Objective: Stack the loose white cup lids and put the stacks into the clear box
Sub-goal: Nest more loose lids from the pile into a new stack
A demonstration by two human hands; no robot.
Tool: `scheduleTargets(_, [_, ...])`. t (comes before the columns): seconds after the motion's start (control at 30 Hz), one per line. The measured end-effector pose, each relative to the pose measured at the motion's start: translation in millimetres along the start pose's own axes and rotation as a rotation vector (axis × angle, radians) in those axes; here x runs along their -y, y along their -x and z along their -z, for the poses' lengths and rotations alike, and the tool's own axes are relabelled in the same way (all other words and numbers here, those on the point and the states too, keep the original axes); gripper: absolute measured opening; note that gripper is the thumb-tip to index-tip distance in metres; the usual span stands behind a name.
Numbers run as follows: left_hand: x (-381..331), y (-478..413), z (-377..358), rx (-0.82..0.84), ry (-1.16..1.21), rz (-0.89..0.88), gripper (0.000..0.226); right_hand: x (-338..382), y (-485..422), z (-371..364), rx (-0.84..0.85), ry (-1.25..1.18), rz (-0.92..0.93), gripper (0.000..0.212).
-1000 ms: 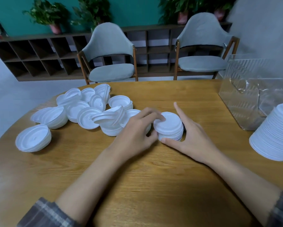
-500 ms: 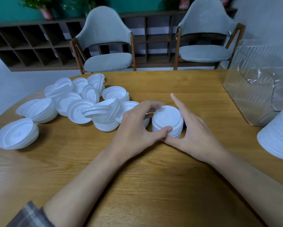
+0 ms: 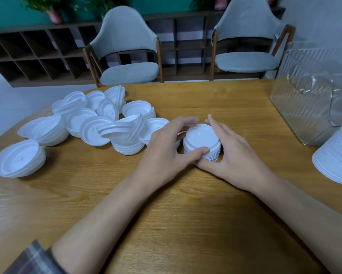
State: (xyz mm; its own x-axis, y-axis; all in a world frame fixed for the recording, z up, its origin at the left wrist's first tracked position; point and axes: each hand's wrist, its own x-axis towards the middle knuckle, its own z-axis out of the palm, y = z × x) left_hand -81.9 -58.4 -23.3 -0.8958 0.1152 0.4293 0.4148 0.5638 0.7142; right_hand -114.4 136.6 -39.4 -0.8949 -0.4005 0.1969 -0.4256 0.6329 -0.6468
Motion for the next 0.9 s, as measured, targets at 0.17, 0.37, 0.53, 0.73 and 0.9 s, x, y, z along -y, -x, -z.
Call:
scheduleTargets(0.17, [7.3, 0.2, 24.5, -0.066, -0.314, -0.118, 0.032, 0.9, -0.9, 1.6, 0.006, 0.032, -0.034, 0.112])
scheduleTargets(0.37, [10.8, 5.3, 34.5, 0.031, -0.494, -0.037, 0.030, 1.6, 0.3, 5.4, 0.010, 0.038, -0.046, 0.111])
scheduleTargets(0.53, [9.1, 6.7, 33.8, 0.039, -0.456, 0.023, 0.024, 1.9, 1.8, 6.3, 0.023, 0.023, -0.052, 0.111])
scheduleTargets(0.73, [3.0, 4.9, 29.5, -0.110, -0.161, 0.172, 0.034, 2.7, 1.9, 6.4, 0.011, 0.003, -0.032, 0.112])
scheduleTargets(0.9, [-7.3, 2.1, 35.3, -0.294, 0.131, 0.222, 0.028, 2.6, 1.9, 4.8, -0.026, -0.041, -0.010, 0.104])
